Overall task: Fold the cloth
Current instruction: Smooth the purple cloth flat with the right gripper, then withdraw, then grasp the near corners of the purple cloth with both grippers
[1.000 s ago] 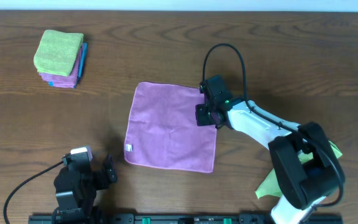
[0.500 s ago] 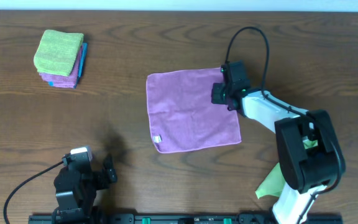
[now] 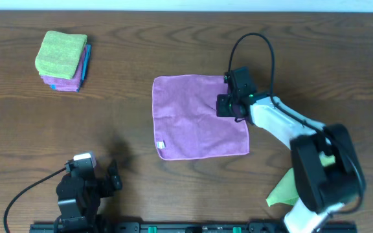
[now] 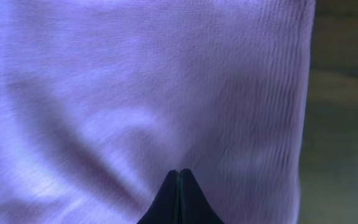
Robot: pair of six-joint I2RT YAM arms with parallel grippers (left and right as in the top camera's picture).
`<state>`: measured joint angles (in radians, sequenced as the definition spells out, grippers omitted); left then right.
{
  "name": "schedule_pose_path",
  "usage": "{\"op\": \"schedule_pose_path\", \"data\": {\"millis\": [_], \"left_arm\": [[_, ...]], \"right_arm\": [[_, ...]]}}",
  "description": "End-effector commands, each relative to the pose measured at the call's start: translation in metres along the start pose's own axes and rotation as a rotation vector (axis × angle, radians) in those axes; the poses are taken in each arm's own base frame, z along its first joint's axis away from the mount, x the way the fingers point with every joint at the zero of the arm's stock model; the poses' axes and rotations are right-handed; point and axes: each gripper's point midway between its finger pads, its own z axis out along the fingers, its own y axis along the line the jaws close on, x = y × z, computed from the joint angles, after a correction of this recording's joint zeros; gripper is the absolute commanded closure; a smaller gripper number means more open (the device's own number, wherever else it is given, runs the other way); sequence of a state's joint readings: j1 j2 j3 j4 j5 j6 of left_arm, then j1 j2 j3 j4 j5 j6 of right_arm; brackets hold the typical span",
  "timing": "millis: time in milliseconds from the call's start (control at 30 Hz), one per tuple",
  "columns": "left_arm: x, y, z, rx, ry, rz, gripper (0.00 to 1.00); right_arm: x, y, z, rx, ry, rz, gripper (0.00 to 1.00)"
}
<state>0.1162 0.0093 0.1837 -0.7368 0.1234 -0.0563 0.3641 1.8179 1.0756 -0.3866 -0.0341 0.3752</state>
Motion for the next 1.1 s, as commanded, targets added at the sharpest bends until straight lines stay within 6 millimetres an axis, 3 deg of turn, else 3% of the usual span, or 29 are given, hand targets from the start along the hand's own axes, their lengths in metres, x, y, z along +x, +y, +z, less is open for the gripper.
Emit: {"op": "schedule_pose_path", "data": {"millis": [0,33,67,100,233,467,533,633,767,933,1067], "left_arm": [[0.009,0.004,0.003,-0.017,0.024,-0.014,0.05],[0.009,0.004,0.003,-0.017,0.024,-0.014,0.05],[0.009,0.004,0.003,-0.017,0.024,-0.014,0.05],[0.009,0.004,0.003,-0.017,0.024,-0.014,0.04],[0.009,0.004,0.003,-0.017,0.024,-0.014,0.05],[0.001,-0.001,0.004,0.009,-0.008,-0.038,0.04],[0.001,-0.026,0.001,0.154,0.016,-0.190,0.05],[0.004,-0.072,-0.015,0.408,0.163,-0.606,0.05],[0.004,-0.079,-0.019,0.437,0.228,-0.804,0.05],[0.003,-0.084,-0.022,0.460,0.253,-0.868,0.05],[-0.006,-0.104,-0.034,0.609,0.250,-0.746,0.00]], "right_arm": [[-0.039,0.012,-0.071,-0.031,-0.166,0.004,0.96],[-0.042,0.009,-0.090,-0.014,-0.196,0.006,0.81],[-0.042,0.008,-0.105,-0.009,-0.217,0.007,0.49],[-0.040,0.007,-0.124,-0.011,-0.235,0.008,0.40],[-0.012,0.004,-0.186,-0.046,-0.240,0.004,0.41],[0.056,-0.002,-0.246,-0.123,-0.155,-0.002,0.39],[0.071,-0.006,-0.253,-0.125,-0.131,-0.002,0.40],[0.086,-0.008,-0.264,-0.140,-0.120,-0.003,0.41],[0.099,-0.009,-0.267,-0.149,-0.084,-0.003,0.42],[0.113,-0.015,-0.257,-0.125,-0.028,-0.013,0.43],[0.120,-0.018,-0.236,-0.115,-0.002,-0.020,0.40]]}}
